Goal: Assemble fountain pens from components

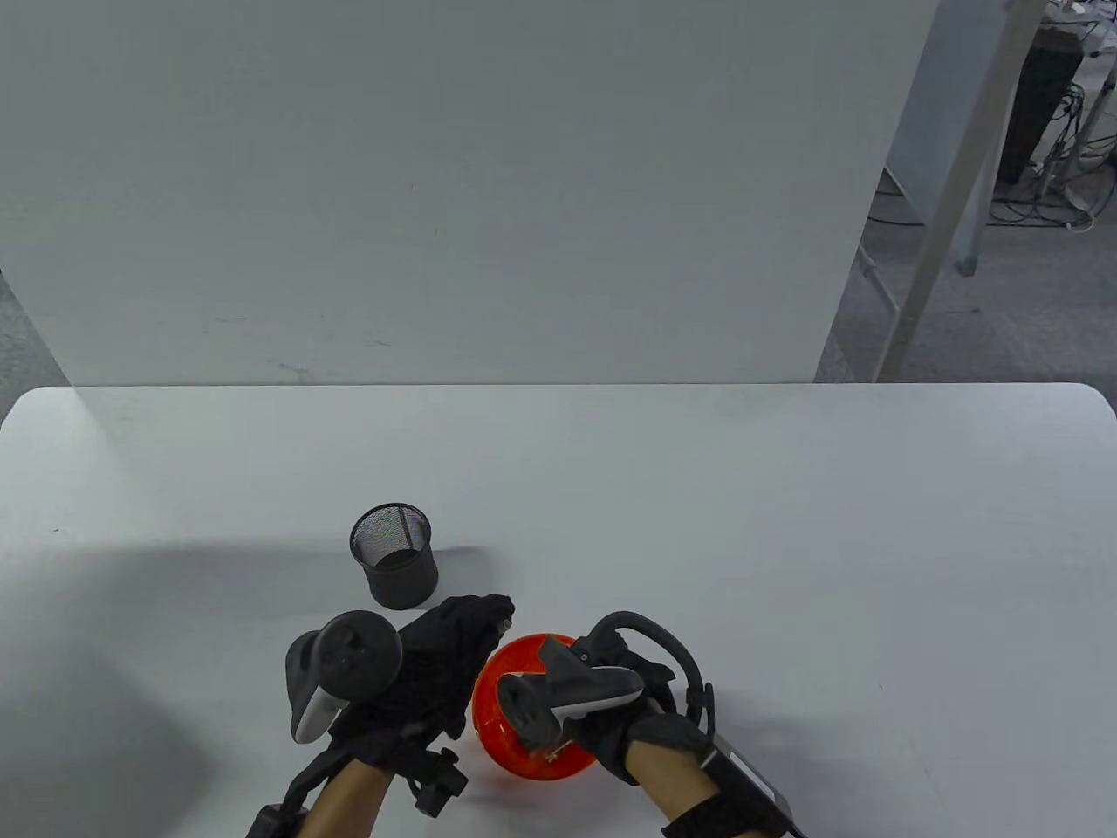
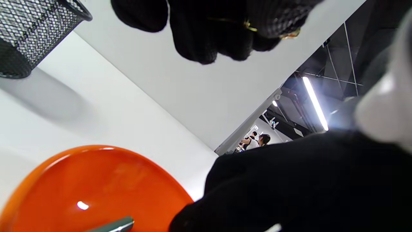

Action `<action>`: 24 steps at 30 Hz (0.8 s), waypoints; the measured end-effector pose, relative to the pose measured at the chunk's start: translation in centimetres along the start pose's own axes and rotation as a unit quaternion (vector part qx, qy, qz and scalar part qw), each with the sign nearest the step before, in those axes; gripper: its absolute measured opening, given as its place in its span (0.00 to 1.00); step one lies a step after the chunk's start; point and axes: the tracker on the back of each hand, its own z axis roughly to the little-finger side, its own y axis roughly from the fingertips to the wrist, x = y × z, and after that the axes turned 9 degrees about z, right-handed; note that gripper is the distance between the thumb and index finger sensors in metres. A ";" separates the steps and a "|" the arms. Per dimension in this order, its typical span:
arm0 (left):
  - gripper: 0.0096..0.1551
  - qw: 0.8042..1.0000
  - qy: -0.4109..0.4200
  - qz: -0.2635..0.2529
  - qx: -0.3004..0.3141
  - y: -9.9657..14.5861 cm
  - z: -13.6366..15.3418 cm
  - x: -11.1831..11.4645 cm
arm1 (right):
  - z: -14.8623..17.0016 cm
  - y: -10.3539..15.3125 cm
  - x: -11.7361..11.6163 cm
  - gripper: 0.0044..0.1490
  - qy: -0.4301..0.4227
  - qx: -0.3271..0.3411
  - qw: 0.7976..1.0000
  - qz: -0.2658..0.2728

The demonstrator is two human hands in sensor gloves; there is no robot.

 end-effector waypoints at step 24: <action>0.25 1.000 0.007 0.014 0.004 -0.1 0.0 0.2 | -2.2 -1.8 -2.6 0.28 0.097 0.028 0.992 -0.069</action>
